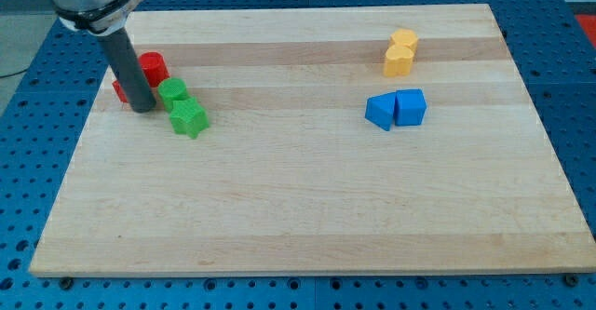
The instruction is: Slide the red star towards top along with red circle
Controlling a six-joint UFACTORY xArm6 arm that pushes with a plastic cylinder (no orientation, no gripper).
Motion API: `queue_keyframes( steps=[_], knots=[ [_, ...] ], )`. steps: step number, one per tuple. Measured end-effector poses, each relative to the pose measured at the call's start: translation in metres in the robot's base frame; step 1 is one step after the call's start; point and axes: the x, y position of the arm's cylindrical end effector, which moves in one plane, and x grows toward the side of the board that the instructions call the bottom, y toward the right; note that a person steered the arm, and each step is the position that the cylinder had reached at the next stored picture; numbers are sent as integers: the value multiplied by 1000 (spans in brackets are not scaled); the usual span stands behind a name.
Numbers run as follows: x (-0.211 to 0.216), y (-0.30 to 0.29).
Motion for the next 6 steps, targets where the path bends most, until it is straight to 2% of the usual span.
queue_keyframes(
  steps=[1, 2, 4, 6],
  knots=[
    [15, -17],
    [12, -28],
    [-25, -24],
    [-63, 20]
  ],
)
